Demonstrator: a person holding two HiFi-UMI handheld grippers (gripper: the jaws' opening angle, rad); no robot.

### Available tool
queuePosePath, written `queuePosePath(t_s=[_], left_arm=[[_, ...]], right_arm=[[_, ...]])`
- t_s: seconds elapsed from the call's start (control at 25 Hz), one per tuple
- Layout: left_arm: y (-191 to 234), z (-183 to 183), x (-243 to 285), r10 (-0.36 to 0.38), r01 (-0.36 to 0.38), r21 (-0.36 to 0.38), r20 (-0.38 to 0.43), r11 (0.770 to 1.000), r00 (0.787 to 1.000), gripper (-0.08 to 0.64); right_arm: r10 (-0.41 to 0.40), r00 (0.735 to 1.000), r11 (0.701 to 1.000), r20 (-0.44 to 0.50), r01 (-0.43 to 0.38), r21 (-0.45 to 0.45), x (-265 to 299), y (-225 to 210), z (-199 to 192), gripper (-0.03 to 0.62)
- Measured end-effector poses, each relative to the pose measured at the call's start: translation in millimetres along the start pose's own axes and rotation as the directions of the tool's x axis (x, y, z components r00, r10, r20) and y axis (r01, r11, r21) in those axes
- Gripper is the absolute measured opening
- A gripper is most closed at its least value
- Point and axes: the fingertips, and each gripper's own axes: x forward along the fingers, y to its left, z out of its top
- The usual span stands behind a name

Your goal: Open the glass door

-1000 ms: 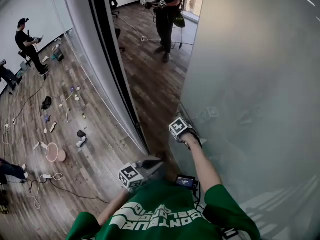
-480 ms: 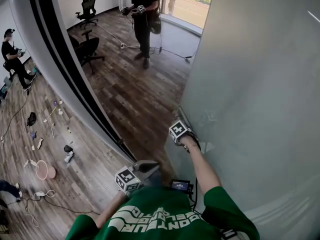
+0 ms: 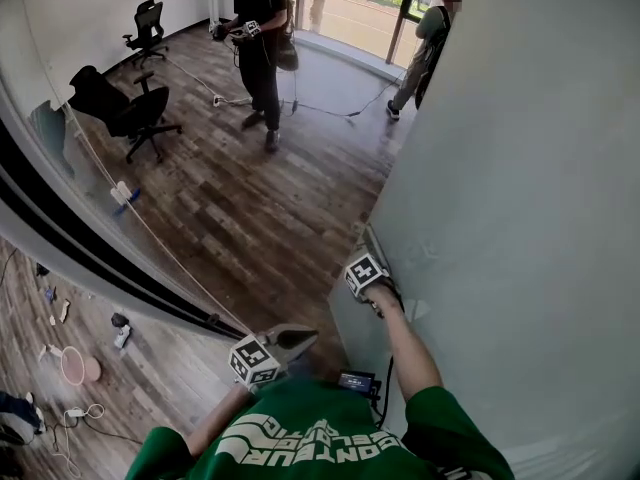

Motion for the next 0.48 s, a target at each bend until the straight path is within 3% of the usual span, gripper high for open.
queuePosePath(t_s=[0.48], left_arm=[[39.0,13.1,63.4,-0.093,0.093,-0.001,-0.022,0.996,0.995,0.014]], right_arm=[[-0.036,0.999,0.989,0.009,0.034,0.143,2.3,-107.8,-37.5,-0.008]])
